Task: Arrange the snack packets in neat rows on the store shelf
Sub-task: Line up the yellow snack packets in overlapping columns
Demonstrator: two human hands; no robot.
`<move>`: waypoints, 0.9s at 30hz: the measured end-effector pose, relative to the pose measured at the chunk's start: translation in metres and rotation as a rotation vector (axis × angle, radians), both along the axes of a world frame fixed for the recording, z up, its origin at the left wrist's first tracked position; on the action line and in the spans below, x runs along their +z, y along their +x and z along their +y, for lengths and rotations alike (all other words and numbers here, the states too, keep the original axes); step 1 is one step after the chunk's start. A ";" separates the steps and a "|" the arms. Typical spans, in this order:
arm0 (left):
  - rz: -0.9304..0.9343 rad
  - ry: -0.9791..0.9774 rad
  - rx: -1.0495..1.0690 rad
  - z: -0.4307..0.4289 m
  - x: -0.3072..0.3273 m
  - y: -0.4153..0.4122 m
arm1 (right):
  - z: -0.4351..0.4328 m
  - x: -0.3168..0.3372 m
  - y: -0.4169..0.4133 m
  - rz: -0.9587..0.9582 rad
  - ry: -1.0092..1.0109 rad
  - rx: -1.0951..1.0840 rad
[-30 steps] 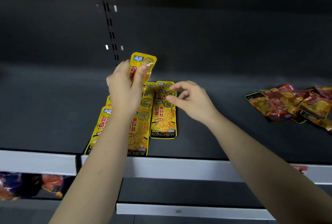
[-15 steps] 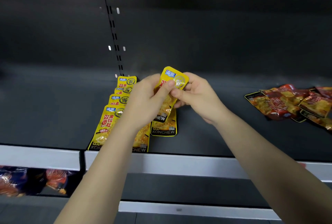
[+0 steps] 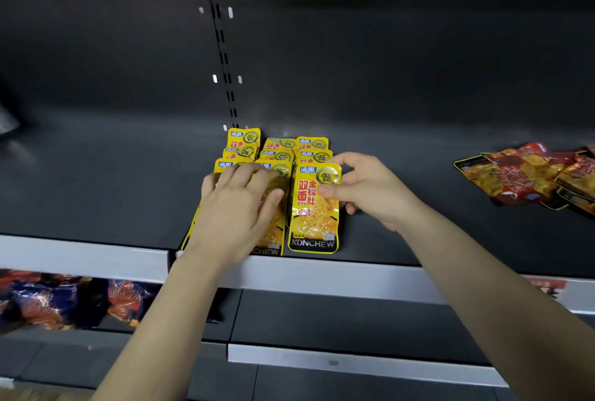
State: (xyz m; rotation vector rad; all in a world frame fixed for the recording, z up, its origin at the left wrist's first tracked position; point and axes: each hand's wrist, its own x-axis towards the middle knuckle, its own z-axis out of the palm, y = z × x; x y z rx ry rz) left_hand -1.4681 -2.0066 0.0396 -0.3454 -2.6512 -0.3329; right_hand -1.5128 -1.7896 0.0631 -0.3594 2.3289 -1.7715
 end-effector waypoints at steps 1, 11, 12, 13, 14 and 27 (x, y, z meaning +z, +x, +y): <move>0.008 -0.002 0.005 0.000 0.000 0.001 | -0.001 -0.001 0.000 -0.001 0.007 -0.001; -0.007 -0.046 0.052 0.003 -0.006 0.002 | -0.004 -0.015 0.005 -0.004 -0.037 -0.007; -0.007 -0.048 0.052 0.003 -0.006 0.002 | -0.004 -0.016 0.004 0.011 -0.032 -0.009; -0.007 -0.049 0.052 0.003 -0.006 0.002 | -0.003 -0.016 0.004 0.029 -0.015 -0.011; -0.008 -0.048 0.054 0.002 -0.007 0.002 | -0.004 -0.016 0.004 0.044 0.011 -0.011; -0.013 -0.023 0.033 0.002 -0.007 0.002 | -0.002 -0.024 0.000 0.189 0.239 -0.072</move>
